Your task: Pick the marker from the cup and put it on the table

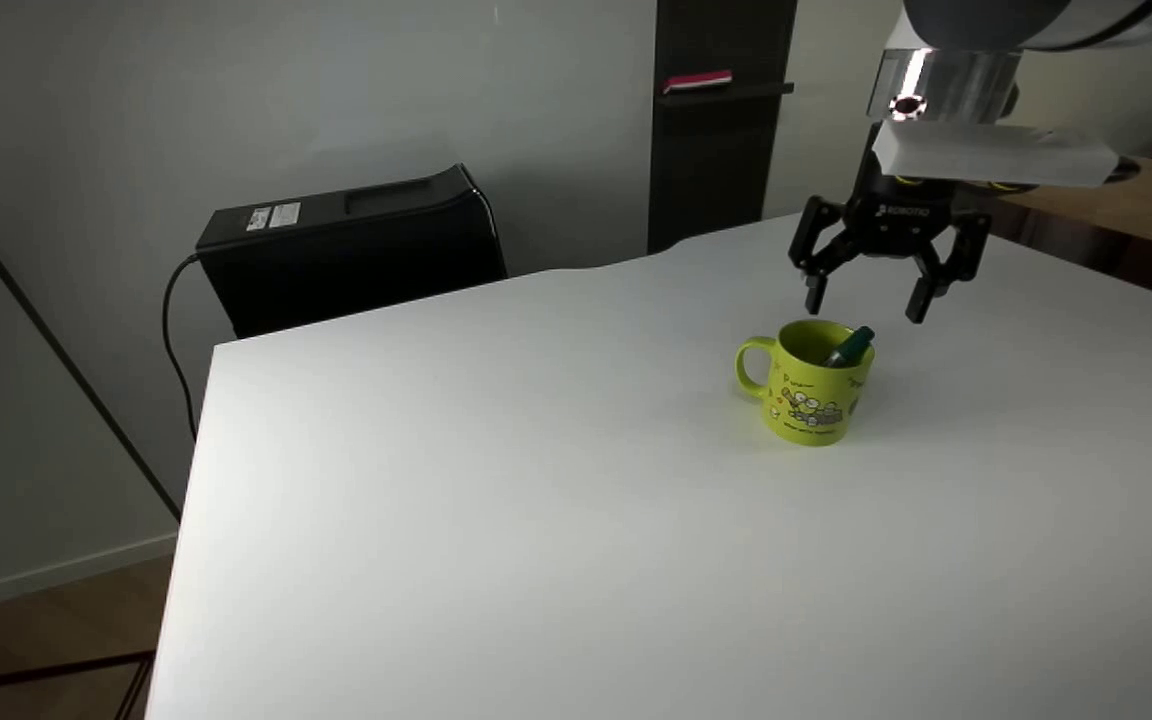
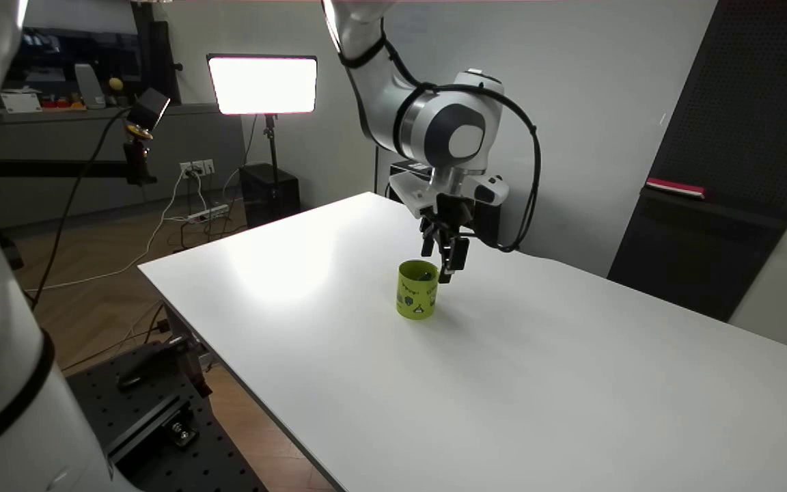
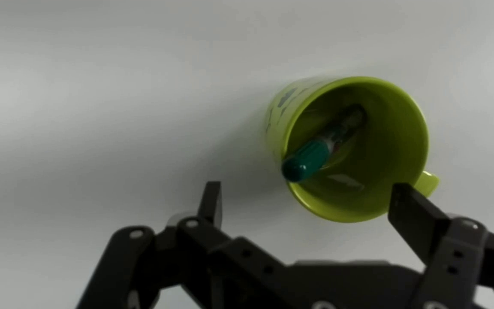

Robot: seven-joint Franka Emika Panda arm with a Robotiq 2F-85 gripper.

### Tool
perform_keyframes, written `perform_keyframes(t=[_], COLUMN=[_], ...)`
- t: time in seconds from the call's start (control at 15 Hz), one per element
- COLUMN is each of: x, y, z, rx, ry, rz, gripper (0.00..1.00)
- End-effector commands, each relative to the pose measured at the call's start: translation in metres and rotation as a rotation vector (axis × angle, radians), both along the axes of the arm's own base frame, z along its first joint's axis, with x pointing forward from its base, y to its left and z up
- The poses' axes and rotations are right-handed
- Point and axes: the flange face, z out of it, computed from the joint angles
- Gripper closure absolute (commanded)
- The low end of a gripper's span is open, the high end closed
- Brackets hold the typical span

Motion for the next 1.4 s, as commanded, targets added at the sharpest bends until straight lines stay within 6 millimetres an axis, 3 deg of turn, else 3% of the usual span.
perform_keyframes(t=[0.0, 0.73, 0.8, 0.93, 1.33], x=[-0.003, -0.009, -0.009, -0.010, -0.010], y=[0.001, 0.012, 0.013, 0.014, 0.015], z=[0.008, 0.001, 0.001, 0.001, 0.001], rx=[-0.017, -0.017, -0.018, -0.018, -0.020], ry=[0.010, 0.037, 0.039, 0.040, 0.040], rz=[-0.055, -0.076, -0.077, -0.076, -0.066], gripper=[0.00, 0.00, 0.25, 0.32, 0.75])
